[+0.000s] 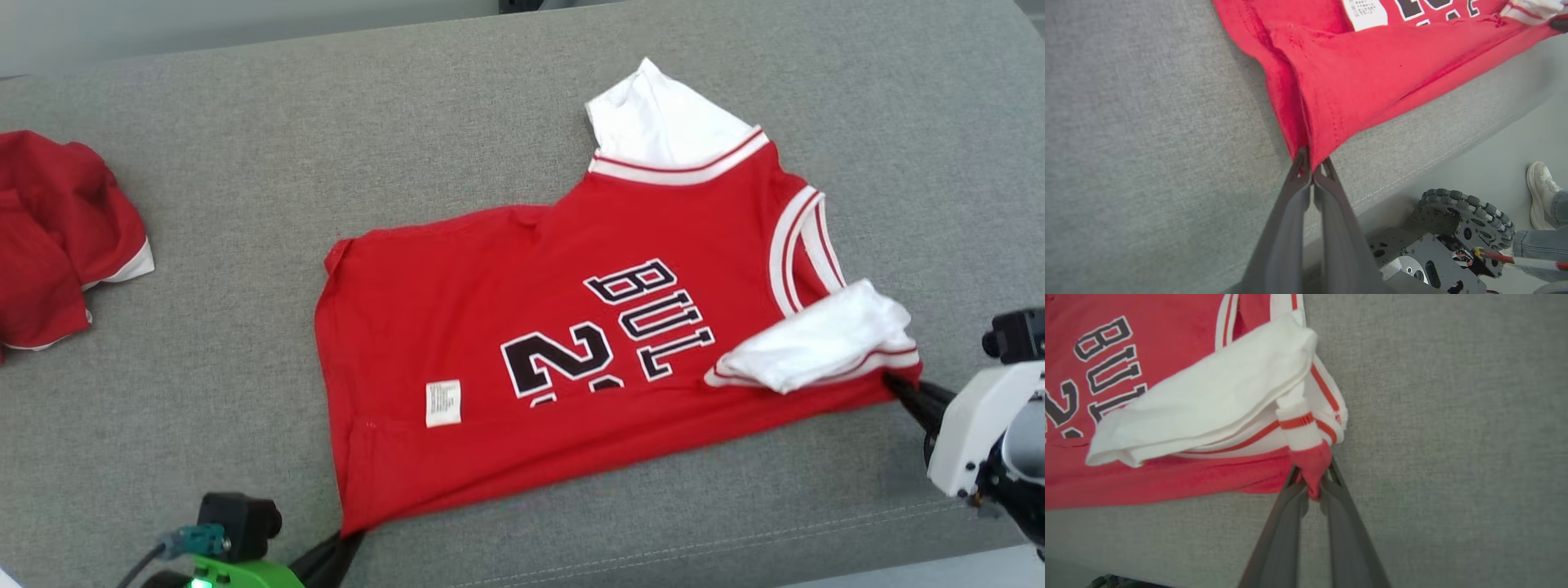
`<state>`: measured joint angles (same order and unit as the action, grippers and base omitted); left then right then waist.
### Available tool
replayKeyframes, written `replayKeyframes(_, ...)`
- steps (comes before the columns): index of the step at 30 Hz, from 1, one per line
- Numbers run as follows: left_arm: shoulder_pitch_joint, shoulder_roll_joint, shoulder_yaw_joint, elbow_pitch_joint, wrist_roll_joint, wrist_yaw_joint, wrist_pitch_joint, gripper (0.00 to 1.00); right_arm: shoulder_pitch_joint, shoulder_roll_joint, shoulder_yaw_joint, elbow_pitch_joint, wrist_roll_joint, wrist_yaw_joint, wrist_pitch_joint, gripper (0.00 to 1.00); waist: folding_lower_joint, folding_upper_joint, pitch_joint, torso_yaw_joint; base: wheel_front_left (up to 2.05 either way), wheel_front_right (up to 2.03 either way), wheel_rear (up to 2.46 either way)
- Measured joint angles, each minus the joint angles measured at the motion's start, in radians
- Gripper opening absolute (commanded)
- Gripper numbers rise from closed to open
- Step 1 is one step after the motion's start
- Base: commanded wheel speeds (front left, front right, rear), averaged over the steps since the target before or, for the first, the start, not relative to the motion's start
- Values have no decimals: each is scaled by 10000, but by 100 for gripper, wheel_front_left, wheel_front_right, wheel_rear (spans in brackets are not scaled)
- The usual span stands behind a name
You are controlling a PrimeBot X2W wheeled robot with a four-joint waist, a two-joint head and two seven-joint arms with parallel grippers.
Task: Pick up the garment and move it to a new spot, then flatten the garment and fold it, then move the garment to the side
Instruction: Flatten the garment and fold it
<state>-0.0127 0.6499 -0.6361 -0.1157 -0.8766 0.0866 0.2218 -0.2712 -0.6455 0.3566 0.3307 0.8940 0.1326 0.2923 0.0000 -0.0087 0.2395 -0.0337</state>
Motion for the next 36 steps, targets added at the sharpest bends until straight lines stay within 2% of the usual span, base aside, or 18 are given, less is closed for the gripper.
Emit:
replayKeyframes(6, 713, -330, -311, 144, -184, 31, -174, 0, 1087, 17, -286, -353, 198, -8, 349, 0, 0, 0, 146, -9, 0, 0, 0)
replayKeyframes(14, 729, -393, -226, 134, -267, 100, -267, 2, 1280, 79, -596, -535, -332, -8, 506, 0, 0, 0, 136, 107, 0, 0, 0)
replayKeyframes(15, 727, -384, -188, 105, -307, 111, -268, 19, 1264, 98, -631, -556, -439, -8, 493, 0, 0, 0, 116, 116, 0, 0, 0)
replayKeyframes(16, 727, -374, -151, 75, -320, 151, -282, 46, 1233, 111, -635, -602, -548, -8, 474, 1, 0, 0, 93, 120, 0, 0, 0)
replayKeyframes(17, 728, -339, -132, 19, -353, 163, -280, 100, 1206, 121, -637, -667, -688, -8, 382, 57, 0, 0, 66, 117, 0, 0, 0)
replayKeyframes(18, 739, -288, -132, -69, -426, 163, -213, 100, 1160, 132, -654, -706, -823, -10, 359, 100, 0, 0, 48, 103, 0, 0, 0)
replayKeyframes(26, 854, 612, 732, -1563, -525, 851, -119, 100, 435, -353, -1273, -2023, -968, -12, 644, 100, 0, 0, 60, -21, 0, 0, 0)
replayKeyframes(30, -139, 897, 1287, -1988, -171, 1223, 2, 100, -663, -552, -1499, -2474, -1613, -12, 698, 100, 0, 0, 381, -34, 0, 0, 0)
replayKeyframes(33, -1432, 800, 1369, -1804, 163, 1237, 286, 100, -1781, -397, -1273, -2428, -2395, -12, 591, 100, 0, 0, 744, 7, 0, 0, 0)
replayKeyframes(36, -2755, 393, 1083, -1210, 364, 963, 729, 100, -2947, 105, -880, -2050, -2934, -10, 512, 100, 0, 0, 1154, 82, 0, 0, 0)
